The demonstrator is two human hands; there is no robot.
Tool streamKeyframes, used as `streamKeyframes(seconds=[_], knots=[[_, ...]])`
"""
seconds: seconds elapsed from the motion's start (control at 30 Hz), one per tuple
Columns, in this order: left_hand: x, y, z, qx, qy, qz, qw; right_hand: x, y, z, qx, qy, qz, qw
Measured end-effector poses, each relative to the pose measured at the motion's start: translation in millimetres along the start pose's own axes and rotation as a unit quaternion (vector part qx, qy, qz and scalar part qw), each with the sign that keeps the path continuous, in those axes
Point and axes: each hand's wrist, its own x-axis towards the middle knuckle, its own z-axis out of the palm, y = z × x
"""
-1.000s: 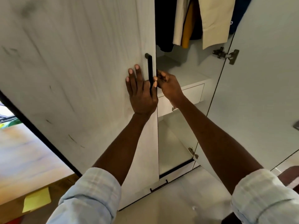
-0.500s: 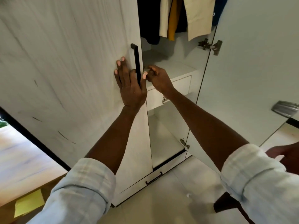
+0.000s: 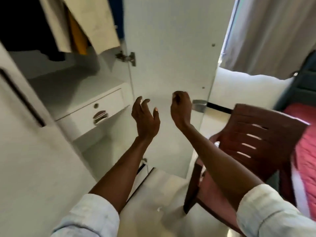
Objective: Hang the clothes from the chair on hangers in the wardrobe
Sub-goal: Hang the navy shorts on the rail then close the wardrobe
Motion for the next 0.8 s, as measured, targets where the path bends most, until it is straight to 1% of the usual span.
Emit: streamKeyframes(seconds=[0.03,0.07,0.1,0.13,0.17,0.2,0.27,0.33,0.4,0.47,0.53,0.63,0.8], knots=[[3,25,26,-0.028,-0.017,0.009,0.999,21,13,-28,-0.01,0.061,-0.018,0.998],[7,44,46,-0.053,-0.026,0.02,0.998,39,22,-49,-0.013,0.105,-0.028,0.994],[13,67,68,-0.08,-0.033,0.033,0.996,60,32,-73,-0.017,0.136,-0.031,0.99],[20,86,86,-0.105,-0.036,0.04,0.993,79,42,-90,-0.018,0.145,-0.023,0.989],[27,103,100,-0.125,-0.037,0.044,0.99,98,54,-104,-0.018,0.135,-0.008,0.991],[36,120,116,-0.144,-0.04,0.045,0.988,119,66,-117,-0.019,0.107,0.017,0.994],[50,144,139,-0.164,-0.036,0.039,0.985,151,86,-129,-0.029,0.025,0.054,0.998],[61,155,153,-0.169,-0.021,0.032,0.985,172,96,-132,-0.033,-0.071,0.075,0.994],[69,159,162,-0.166,-0.008,0.026,0.986,186,96,-131,0.018,-0.168,0.119,0.979],[73,157,165,-0.157,-0.013,0.021,0.987,196,94,-124,0.083,-0.237,0.169,0.953],[75,155,161,-0.157,-0.037,0.011,0.987,200,91,-113,0.149,-0.262,0.208,0.931],[75,155,149,-0.153,-0.073,0.004,0.986,194,89,-104,0.203,-0.24,0.264,0.912],[68,148,118,-0.132,-0.068,0.003,0.989,168,77,-108,0.235,-0.228,0.271,0.905]])
